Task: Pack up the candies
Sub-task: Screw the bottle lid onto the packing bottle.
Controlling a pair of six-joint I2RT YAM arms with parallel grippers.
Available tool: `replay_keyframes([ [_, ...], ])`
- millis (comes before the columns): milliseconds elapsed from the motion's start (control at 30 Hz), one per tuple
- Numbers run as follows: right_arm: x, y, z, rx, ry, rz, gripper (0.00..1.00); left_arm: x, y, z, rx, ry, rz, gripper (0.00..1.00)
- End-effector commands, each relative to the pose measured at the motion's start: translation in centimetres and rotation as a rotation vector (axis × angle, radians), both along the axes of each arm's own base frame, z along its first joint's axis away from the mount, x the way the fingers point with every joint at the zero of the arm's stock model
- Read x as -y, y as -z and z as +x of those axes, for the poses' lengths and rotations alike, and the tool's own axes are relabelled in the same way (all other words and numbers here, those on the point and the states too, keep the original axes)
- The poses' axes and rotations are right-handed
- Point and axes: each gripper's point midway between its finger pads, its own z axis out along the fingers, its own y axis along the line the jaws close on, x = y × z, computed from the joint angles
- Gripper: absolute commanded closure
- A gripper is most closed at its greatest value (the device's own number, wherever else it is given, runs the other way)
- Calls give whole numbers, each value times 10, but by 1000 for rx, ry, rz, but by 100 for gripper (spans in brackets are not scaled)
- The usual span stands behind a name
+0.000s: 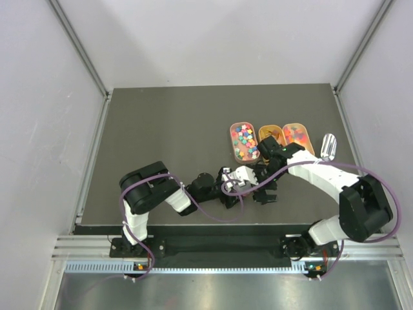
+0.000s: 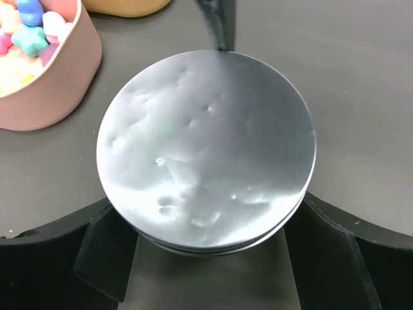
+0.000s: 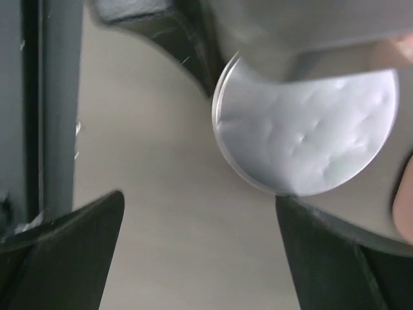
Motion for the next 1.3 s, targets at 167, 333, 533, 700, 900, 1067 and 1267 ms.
replay_keyframes([
  [167, 30, -32, -25, 30, 45, -62, 0, -46, 61, 2, -61, -87, 250, 25],
  [333, 33, -34, -3, 83, 60, -67, 0, -47, 64, 2, -69, -91, 253, 25],
  [533, 12, -25, 43, 56, 74, -24, 0, -46, 64, -2, -69, -69, 252, 25],
  [700, -10, -23, 69, 49, 29, 33, 0, -46, 65, 0, -66, -74, 258, 25],
  [900, -25, -27, 75, 18, -19, 86, 0, -47, 65, 0, -65, -80, 257, 25],
  [1067, -35, -34, 61, -66, -93, 128, 0, -47, 64, 1, -64, -82, 256, 25],
  [1267, -37, -33, 39, -130, -196, 134, 0, -47, 64, 1, -64, -83, 253, 25],
])
